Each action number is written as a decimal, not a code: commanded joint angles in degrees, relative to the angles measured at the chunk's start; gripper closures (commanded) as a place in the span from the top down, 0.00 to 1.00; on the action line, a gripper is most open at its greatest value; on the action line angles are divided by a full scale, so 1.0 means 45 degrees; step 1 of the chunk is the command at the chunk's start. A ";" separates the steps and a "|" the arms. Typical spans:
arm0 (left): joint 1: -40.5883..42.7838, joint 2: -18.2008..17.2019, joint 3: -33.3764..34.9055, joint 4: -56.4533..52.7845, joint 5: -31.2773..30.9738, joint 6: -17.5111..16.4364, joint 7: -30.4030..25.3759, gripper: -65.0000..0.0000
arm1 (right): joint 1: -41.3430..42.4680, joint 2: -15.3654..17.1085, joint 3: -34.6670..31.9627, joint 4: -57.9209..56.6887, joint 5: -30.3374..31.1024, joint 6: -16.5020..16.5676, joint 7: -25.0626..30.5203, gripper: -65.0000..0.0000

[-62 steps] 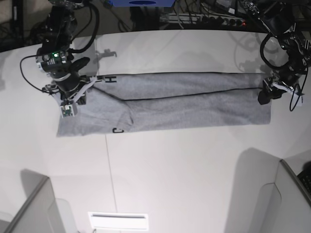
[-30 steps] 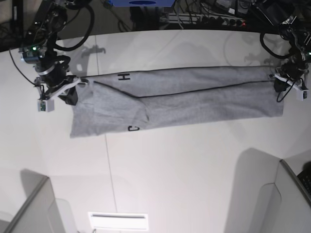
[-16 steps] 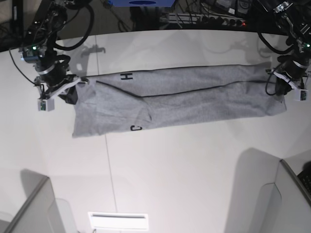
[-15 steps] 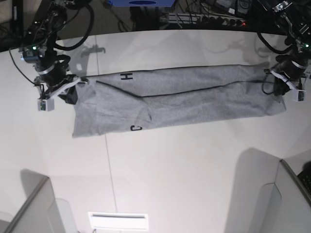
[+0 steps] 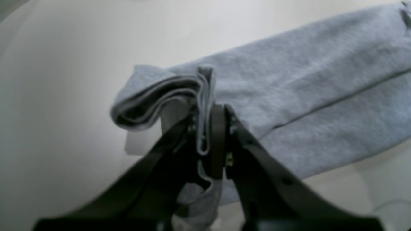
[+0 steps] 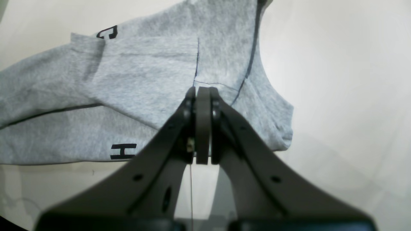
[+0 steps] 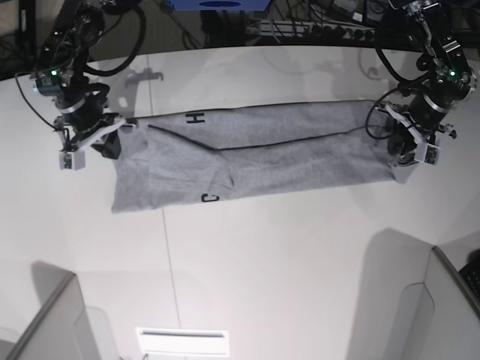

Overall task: Fold the T-shirt properly
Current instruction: 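Lift the strip end with the left gripper and carry it toward the right gripper, then lower the carried end onto the strip and open the left gripper, then raise the left gripper away from the folded shirt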

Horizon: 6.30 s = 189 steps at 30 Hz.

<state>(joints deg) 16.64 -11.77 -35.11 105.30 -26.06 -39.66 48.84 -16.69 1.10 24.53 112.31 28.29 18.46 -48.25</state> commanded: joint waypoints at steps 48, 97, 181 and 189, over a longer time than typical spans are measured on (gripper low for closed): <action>-0.0993 0.0340 0.6406 0.0640 -0.0235 0.1673 -0.0294 0.00 | 0.0143 0.0136 0.0067 0.0175 0.0130 -0.0068 0.0280 0.00; -0.2048 0.0691 0.8457 -0.0767 -0.0293 0.3118 -0.0314 0.60 | 0.0084 0.0136 0.0067 0.0175 0.0150 -0.0068 0.0280 0.00; 0.0140 -0.0129 0.2089 -0.3931 -0.0215 0.3099 -0.3088 0.00 | 0.5105 0.2695 -0.2317 -1.0589 0.2846 0.1300 -0.3276 0.72; 0.0042 -0.0168 0.2089 -0.4224 -0.0215 0.3099 -0.3088 0.00 | 0.5086 0.2812 -0.2903 -1.0687 0.2826 0.1261 -0.3041 0.68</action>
<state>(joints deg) 16.69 -11.81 -25.56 85.95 -27.44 -25.67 34.22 7.68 13.63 12.25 65.52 46.63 25.87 -56.34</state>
